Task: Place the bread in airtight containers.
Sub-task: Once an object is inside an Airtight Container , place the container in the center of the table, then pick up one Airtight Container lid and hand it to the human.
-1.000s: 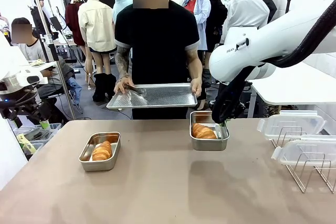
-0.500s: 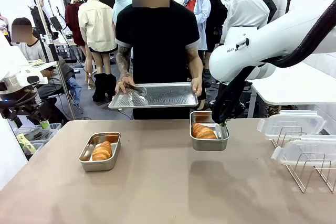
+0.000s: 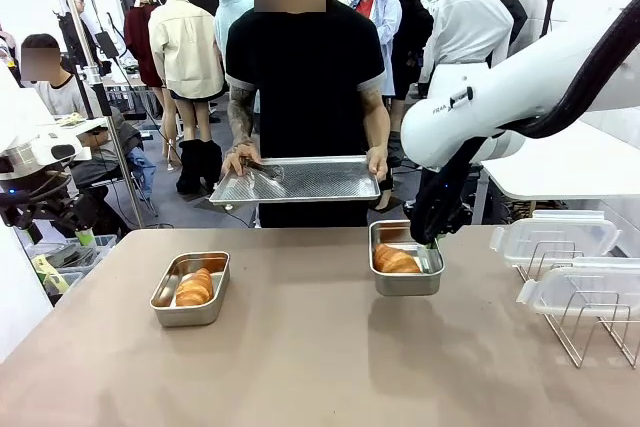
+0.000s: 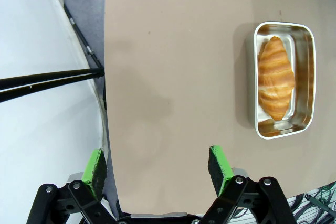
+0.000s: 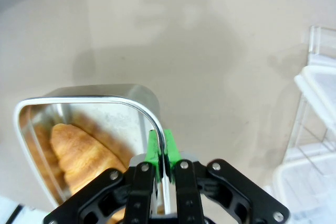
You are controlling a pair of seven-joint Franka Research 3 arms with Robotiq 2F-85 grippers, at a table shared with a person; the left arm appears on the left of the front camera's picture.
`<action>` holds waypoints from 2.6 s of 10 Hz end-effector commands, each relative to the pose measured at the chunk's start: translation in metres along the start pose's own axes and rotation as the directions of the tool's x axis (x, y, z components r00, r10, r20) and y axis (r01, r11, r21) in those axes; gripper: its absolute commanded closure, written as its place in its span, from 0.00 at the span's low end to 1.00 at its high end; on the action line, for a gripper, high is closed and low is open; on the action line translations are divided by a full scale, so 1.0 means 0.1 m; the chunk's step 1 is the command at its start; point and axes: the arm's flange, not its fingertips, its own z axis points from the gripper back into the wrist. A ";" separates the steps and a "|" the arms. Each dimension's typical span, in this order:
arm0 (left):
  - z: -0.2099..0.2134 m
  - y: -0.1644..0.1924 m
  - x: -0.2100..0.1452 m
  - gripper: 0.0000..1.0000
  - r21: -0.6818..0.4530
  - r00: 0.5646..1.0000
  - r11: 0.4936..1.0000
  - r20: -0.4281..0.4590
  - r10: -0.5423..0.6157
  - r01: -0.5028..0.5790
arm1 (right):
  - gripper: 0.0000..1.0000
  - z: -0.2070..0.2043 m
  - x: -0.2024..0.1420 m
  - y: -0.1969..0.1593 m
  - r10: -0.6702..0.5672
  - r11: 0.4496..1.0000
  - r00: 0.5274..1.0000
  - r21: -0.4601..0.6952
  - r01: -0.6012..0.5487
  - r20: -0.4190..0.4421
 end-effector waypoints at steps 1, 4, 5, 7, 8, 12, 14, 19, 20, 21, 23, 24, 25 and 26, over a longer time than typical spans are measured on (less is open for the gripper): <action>0.01 0.02 -0.05 0.00 0.009 1.000 1.000 0.000 0.002 -0.002 | 1.00 -0.15 0.11 -0.04 -0.021 0.999 0.999 -0.023 0.022 0.028; 0.01 0.02 -0.05 0.00 0.009 1.000 1.000 0.000 0.002 -0.002 | 1.00 -0.46 0.22 -0.12 0.028 1.000 1.000 -0.013 -0.028 -0.011; 0.01 0.02 -0.05 0.00 0.009 1.000 1.000 0.000 0.002 -0.002 | 1.00 -0.55 0.27 -0.13 0.020 1.000 1.000 -0.001 -0.020 -0.010; 0.01 0.02 -0.05 0.00 0.009 1.000 1.000 0.000 0.002 -0.002 | 1.00 -0.65 0.29 -0.15 0.020 1.000 0.999 0.017 -0.019 -0.028; 0.01 0.02 -0.05 0.00 0.009 1.000 1.000 0.000 0.002 -0.002 | 1.00 -0.69 0.31 -0.16 0.020 1.000 0.999 0.020 -0.020 -0.040; 0.01 0.02 -0.05 0.00 0.009 1.000 1.000 0.000 0.002 -0.002 | 0.47 -0.66 0.32 -0.14 -0.022 1.000 0.999 0.007 0.022 -0.040; 0.01 0.02 -0.05 0.00 0.009 1.000 1.000 0.000 0.002 -0.002 | 0.08 -0.58 0.25 -0.15 -0.018 1.000 1.000 0.012 0.018 -0.013; 0.01 0.02 -0.05 0.00 0.009 1.000 1.000 0.000 0.002 -0.002 | 0.00 -0.20 -0.06 -0.24 0.067 0.998 0.997 -0.001 -0.067 0.029; 0.01 0.02 -0.05 0.00 0.009 1.000 1.000 0.000 0.002 -0.002 | 0.00 -0.02 -0.15 -0.27 0.070 0.997 0.995 0.003 -0.071 0.074; 0.01 0.02 -0.05 0.00 0.009 1.000 1.000 0.000 0.002 -0.002 | 0.00 0.15 -0.22 -0.30 0.096 0.995 0.991 -0.005 -0.096 0.093; 0.01 0.02 -0.05 0.00 0.009 1.000 1.000 0.000 0.002 -0.002 | 0.00 0.51 -0.40 -0.40 0.159 0.986 0.985 -0.059 -0.155 0.070; 0.01 0.02 -0.05 0.00 0.009 1.000 1.000 0.000 0.002 -0.002 | 0.00 0.75 -0.55 -0.51 0.211 0.976 0.976 -0.076 -0.206 0.054; 0.01 0.02 -0.05 0.00 0.009 1.000 1.000 0.000 0.002 -0.002 | 0.00 0.98 -0.73 -0.67 0.266 0.961 0.964 -0.092 -0.262 0.028; 0.01 0.02 -0.05 0.00 0.009 1.000 1.000 0.000 0.002 -0.002 | 0.00 1.25 -0.94 -0.89 0.365 0.924 0.929 -0.101 -0.369 -0.063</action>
